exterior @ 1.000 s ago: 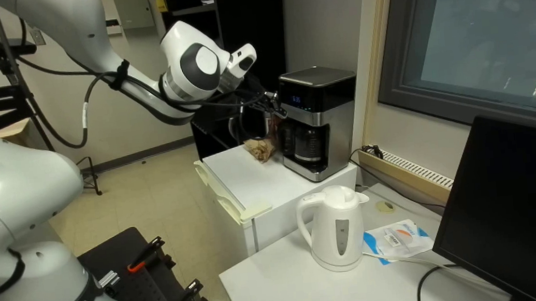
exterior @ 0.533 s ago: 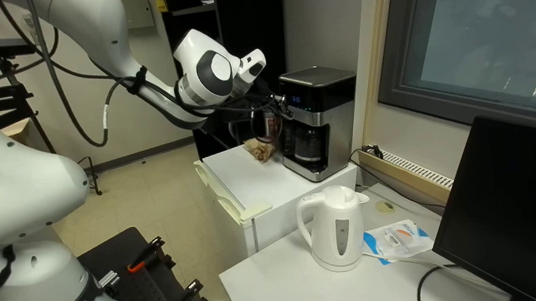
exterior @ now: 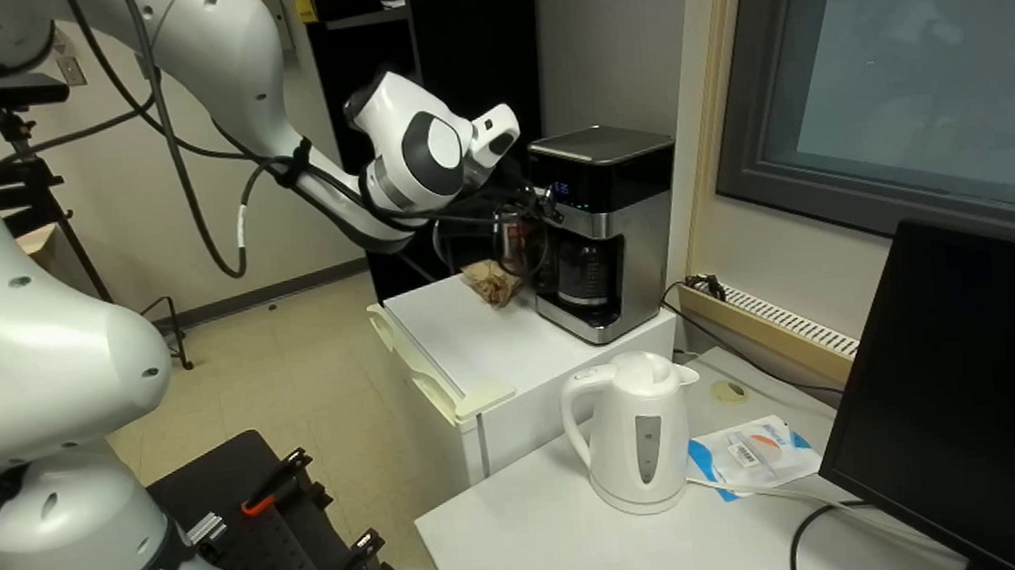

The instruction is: Press a button on the coffee maker

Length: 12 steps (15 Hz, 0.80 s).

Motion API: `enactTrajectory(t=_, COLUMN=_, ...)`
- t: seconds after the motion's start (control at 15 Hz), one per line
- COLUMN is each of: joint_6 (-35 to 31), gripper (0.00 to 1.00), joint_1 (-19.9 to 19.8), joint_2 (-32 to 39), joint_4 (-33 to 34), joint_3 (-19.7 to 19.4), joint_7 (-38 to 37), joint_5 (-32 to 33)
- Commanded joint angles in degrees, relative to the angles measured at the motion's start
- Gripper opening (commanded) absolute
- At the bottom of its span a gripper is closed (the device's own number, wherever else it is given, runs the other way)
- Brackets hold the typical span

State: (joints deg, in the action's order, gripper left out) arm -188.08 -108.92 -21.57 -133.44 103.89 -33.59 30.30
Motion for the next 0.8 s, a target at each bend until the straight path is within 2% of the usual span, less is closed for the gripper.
enactTrajectory(t=0.0, joint_6=-2.75, gripper=0.00, joint_1=-7.52, joint_2=-5.03, joint_4=4.17, joint_3=6.95, joint_7=-1.82, joint_5=-2.36)
enactTrajectory(t=0.2, joint_6=-3.11, gripper=0.00, joint_1=-12.00, joint_2=-7.10, joint_4=7.22, joint_3=11.02, joint_7=-1.73, joint_5=-3.94)
enactTrajectory(t=0.47, joint_6=-3.08, gripper=0.00, joint_1=-15.89, joint_2=-9.35, joint_4=10.66, joint_3=14.47, joint_7=-1.60, joint_5=-5.62)
enactTrajectory(t=0.53, joint_6=-3.17, gripper=0.00, joint_1=-15.61, joint_2=-9.71, joint_4=9.96, joint_3=15.88, joint_7=7.18, joint_5=-15.61)
enactTrajectory(t=0.6, joint_6=-3.10, gripper=0.00, joint_1=-16.16, joint_2=-9.94, joint_4=10.25, joint_3=16.80, joint_7=8.19, joint_5=-18.02)
enactTrajectory(t=0.67, joint_6=-2.89, gripper=0.00, joint_1=-17.04, joint_2=-10.16, joint_4=11.08, joint_3=16.84, joint_7=3.47, joint_5=-13.14)
enactTrajectory(t=0.73, joint_6=-2.90, gripper=0.00, joint_1=-16.61, joint_2=-10.28, joint_4=10.48, joint_3=18.11, joint_7=11.28, joint_5=-21.66)
